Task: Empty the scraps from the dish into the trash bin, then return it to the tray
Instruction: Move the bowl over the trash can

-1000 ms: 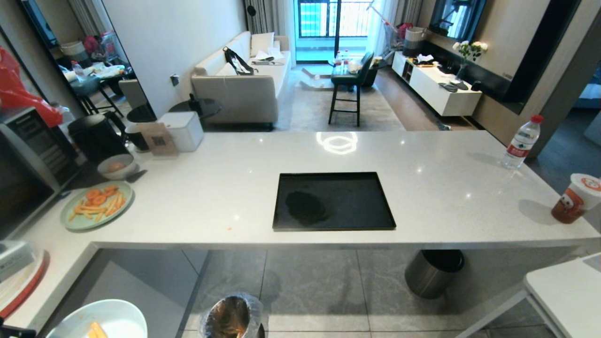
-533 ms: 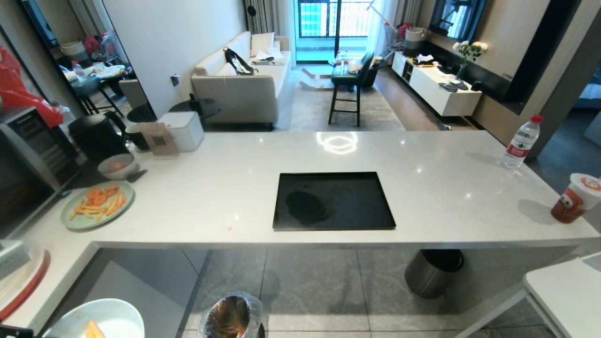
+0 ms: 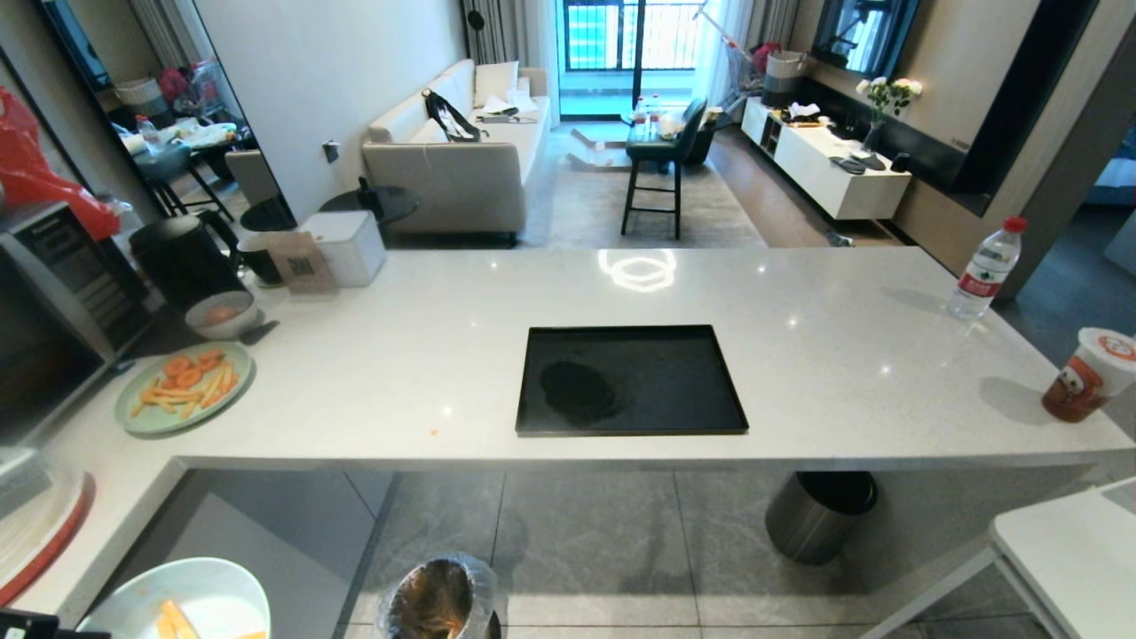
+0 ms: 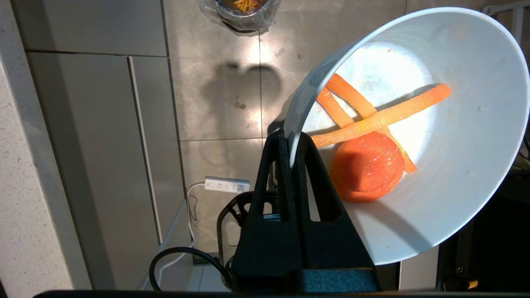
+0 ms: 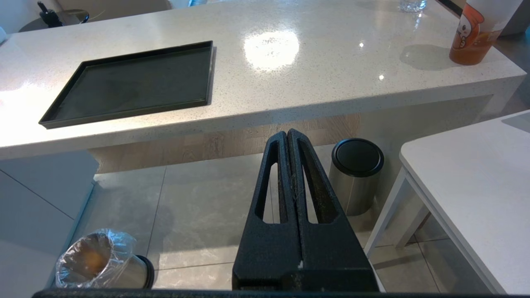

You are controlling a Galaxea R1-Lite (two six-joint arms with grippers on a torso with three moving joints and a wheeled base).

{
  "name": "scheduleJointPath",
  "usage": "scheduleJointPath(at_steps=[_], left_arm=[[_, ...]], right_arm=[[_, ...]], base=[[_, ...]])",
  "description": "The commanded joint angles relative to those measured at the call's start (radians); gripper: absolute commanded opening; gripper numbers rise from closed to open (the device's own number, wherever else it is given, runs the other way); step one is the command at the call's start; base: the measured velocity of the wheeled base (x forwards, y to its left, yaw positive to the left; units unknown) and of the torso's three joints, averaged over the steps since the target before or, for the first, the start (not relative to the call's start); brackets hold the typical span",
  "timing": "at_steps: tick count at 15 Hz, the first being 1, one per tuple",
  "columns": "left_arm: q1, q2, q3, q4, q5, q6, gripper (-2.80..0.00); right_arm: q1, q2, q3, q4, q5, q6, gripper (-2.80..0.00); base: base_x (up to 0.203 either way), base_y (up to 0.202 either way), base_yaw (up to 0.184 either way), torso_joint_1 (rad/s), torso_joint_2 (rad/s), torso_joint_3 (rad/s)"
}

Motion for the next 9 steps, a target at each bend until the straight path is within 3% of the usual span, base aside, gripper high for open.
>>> scheduleJointPath(at_steps=[1,9], left_arm=[[0.002,0.003,-0.002,0.004,0.002,-0.002,-2.8],[0.004,0.014,-0.017,0.005,0.001,-0.004,-2.8]], right_arm=[[0.0,0.0,0.0,0.0,0.0,-0.001,-2.8],[0.0,0.0,0.0,0.0,-0.001,0.0,-2.8]], base=[[0.0,0.0,0.0,0.0,0.0,0.0],[0.0,0.0,0.0,0.0,0.0,0.0]])
